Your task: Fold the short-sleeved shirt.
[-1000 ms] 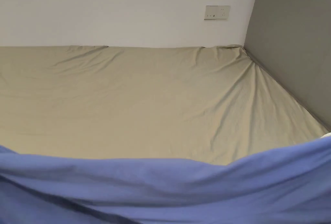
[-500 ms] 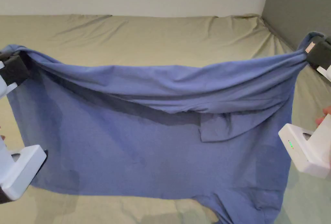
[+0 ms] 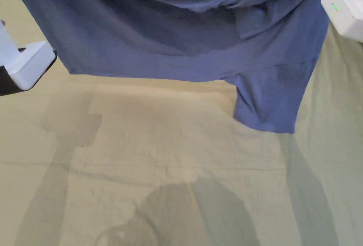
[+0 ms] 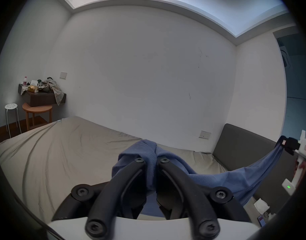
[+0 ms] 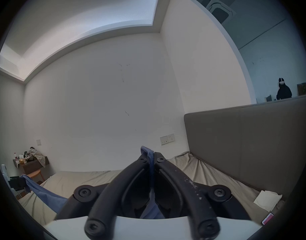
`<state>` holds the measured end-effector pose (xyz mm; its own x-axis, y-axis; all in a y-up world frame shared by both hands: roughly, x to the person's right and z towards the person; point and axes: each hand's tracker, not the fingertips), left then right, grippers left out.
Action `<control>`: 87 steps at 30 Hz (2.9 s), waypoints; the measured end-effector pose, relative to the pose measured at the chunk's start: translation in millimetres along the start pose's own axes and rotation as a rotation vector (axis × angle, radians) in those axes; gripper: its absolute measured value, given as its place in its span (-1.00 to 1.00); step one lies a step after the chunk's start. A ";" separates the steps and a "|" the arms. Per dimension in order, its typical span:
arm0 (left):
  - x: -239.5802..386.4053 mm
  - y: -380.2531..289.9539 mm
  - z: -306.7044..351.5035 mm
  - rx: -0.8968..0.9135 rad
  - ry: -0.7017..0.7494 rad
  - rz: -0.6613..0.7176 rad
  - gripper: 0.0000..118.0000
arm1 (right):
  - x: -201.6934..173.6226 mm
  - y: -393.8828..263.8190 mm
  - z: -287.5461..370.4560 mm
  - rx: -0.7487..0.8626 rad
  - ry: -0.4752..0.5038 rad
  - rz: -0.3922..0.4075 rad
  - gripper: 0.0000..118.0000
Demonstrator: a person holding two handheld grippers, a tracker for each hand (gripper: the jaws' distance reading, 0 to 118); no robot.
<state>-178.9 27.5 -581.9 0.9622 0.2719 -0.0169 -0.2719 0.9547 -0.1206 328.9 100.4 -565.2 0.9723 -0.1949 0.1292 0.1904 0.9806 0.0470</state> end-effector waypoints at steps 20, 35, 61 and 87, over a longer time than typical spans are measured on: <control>-18.5 -105.5 40.8 -0.218 0.041 -0.064 -0.89 | 39.1 -130.0 57.1 -0.337 -0.018 0.110 -0.94; -69.0 -154.7 207.8 -0.450 0.057 -0.102 -0.89 | 88.7 -175.6 252.7 -0.594 0.009 0.161 -0.94; -120.8 -264.8 373.9 -0.835 0.199 0.024 -0.82 | 139.3 -270.1 419.1 -0.981 -0.120 0.191 -0.92; -91.9 -125.7 438.7 -0.389 0.183 0.155 -1.00 | 179.5 -139.3 453.1 -0.478 -0.103 -0.079 -1.00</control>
<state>-240.5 -64.6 -129.8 0.9073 0.3489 -0.2347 -0.4200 0.7788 -0.4660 415.4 -80.8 -99.7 0.9386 -0.2461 0.2418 0.3270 0.8578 -0.3965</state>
